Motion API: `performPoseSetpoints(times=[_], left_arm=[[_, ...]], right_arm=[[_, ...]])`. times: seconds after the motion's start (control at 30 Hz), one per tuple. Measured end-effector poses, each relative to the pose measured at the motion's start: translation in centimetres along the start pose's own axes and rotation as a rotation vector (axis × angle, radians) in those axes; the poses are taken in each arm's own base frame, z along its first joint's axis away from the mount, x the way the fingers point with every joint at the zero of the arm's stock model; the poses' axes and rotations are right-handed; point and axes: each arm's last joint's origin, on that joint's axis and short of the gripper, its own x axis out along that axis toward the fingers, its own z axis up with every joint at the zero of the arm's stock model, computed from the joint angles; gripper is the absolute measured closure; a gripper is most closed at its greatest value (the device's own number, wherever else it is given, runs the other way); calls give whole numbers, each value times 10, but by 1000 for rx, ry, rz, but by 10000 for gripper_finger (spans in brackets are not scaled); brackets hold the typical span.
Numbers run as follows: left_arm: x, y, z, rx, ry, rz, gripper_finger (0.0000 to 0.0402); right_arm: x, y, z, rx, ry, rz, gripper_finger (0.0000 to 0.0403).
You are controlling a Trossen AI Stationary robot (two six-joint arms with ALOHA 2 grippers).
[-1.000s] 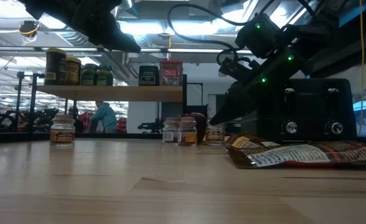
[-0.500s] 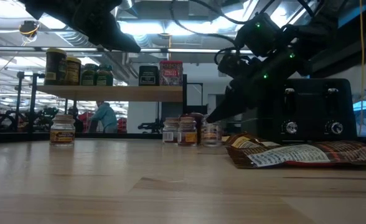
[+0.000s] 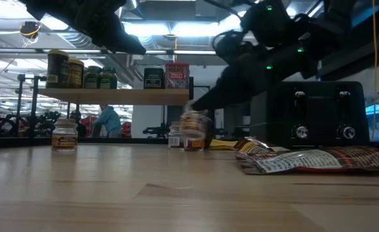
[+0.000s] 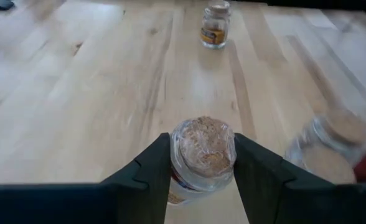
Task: Shelf spices
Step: Put the right brown seasoning bottle on the shelf
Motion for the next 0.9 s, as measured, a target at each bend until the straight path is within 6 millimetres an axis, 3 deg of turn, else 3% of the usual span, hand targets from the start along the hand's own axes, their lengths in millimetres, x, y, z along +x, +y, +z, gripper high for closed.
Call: performPoseSetpoints(times=[0.43, 0.6, 0.9], left_arm=[[0, 0, 0, 0, 2, 0, 394], [0, 0, 0, -14, 3, -1, 394], [0, 0, 0, -26, 4, -1, 394]], right_arm=[[68, -1, 26, -77, 115, -23, 251], [77, -4, 30, -93, 139, -24, 251], [77, -4, 29, -65, 147, -29, 251]])
